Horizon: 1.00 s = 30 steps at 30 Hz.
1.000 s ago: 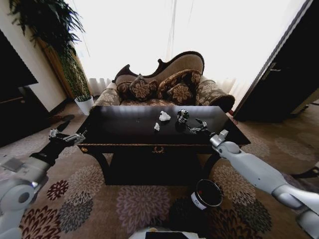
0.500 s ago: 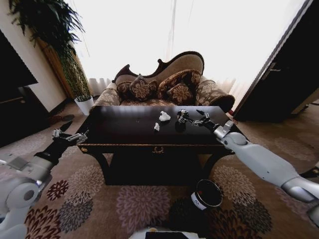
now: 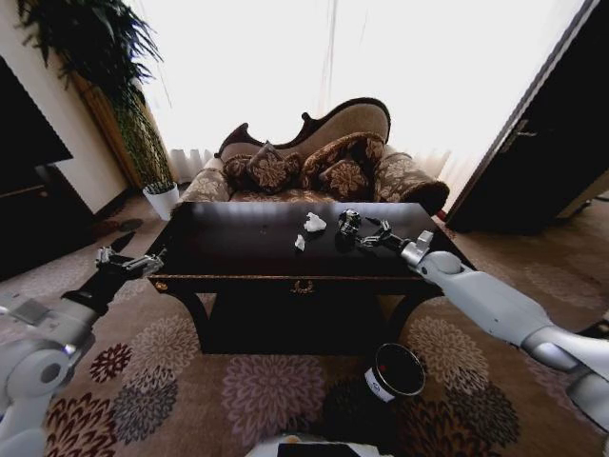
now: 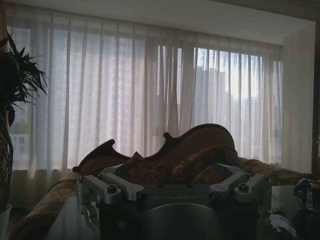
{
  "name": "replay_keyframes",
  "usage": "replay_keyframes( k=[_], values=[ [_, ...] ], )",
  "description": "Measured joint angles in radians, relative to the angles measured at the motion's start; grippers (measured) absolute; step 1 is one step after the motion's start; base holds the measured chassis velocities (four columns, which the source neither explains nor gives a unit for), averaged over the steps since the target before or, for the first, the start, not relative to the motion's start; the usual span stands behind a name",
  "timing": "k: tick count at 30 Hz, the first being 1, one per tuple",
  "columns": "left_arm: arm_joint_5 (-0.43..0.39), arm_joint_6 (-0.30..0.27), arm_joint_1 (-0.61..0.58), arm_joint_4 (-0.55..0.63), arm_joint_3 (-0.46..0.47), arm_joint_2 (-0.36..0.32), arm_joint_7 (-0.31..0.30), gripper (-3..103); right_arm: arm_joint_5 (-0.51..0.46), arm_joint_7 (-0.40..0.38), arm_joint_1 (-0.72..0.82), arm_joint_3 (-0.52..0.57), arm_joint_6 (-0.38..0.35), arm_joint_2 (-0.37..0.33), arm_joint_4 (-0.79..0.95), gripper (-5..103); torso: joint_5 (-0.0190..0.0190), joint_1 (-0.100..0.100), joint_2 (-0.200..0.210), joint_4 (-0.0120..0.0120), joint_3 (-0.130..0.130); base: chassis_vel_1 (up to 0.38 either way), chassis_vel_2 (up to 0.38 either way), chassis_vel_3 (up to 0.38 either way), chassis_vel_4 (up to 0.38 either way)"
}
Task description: Move to the front of the table and place the trash on the table into the trash bin.
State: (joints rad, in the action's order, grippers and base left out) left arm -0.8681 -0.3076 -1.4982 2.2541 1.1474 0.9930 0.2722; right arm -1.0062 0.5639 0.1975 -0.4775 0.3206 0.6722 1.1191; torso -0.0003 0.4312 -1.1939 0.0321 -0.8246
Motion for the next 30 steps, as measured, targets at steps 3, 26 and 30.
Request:
replay_keyframes(
  k=[3, 26, 30],
  values=[
    [0.003, 0.0, 0.006, -0.002, -0.012, 0.002, 0.0, 100, 0.0, 0.011, -0.009, -0.004, -0.014, -0.002, -0.015, 100, 0.0001, 0.0, 0.0, 0.0003, 0.0, 0.0, 0.0, 0.0, 0.0],
    [0.007, 0.004, 0.017, -0.02, -0.023, 0.001, 0.004, 100, -0.065, 0.031, -0.106, -0.104, -0.067, 0.043, -0.017, 100, 0.0, 0.0, 0.0, 0.0001, 0.0, 0.0, 0.0, 0.0, 0.0],
    [0.007, 0.004, 0.017, -0.021, -0.023, -0.002, 0.005, 100, -0.051, 0.026, -0.108, -0.111, -0.066, 0.053, -0.042, 100, 0.0002, 0.0, 0.0, 0.0003, 0.0, 0.0, 0.0, 0.0, 0.0]
  ],
)
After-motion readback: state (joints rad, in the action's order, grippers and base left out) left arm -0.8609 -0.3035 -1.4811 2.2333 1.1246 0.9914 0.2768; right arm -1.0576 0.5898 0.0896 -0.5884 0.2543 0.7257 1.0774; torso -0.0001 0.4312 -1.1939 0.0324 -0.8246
